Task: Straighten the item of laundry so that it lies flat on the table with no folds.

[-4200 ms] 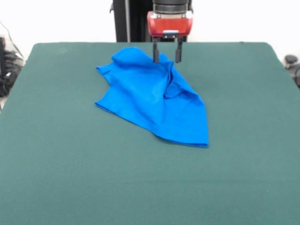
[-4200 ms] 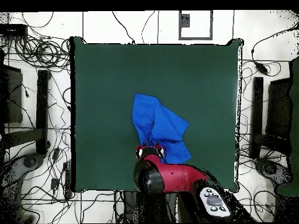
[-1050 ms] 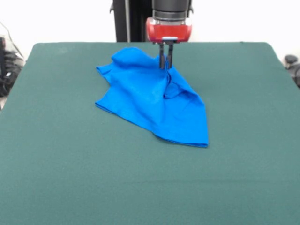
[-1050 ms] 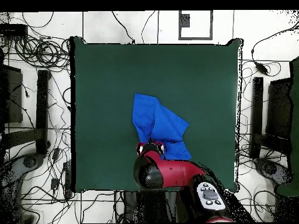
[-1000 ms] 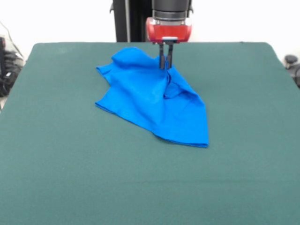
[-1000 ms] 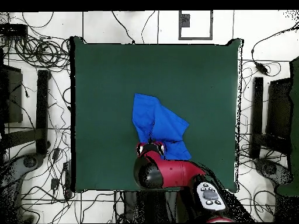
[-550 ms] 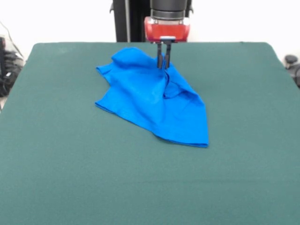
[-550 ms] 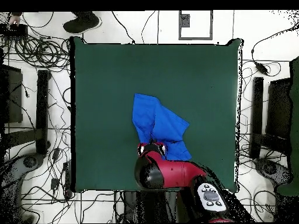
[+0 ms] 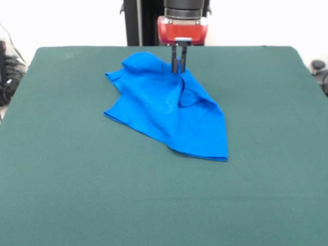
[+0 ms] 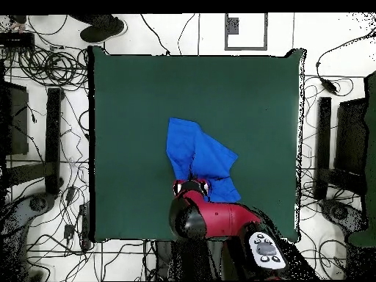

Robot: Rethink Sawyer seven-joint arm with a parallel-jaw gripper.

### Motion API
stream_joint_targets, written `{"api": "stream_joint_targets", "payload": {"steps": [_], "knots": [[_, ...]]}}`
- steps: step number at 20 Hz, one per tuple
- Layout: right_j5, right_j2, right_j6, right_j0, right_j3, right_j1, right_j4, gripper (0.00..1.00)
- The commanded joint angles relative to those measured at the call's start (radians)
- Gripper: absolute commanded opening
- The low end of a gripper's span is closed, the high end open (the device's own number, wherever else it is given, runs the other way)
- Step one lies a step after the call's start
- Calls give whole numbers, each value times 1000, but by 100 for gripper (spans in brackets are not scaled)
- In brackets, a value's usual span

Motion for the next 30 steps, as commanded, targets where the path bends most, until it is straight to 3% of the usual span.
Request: {"api": "stream_joint_targets", "payload": {"steps": [1,21,30], "knots": [[37,69,177,15,48,-19,36,0],[-4,89,211,6,124,-48,48,0],[-70,68,254,44,186,-65,68,0]]}}
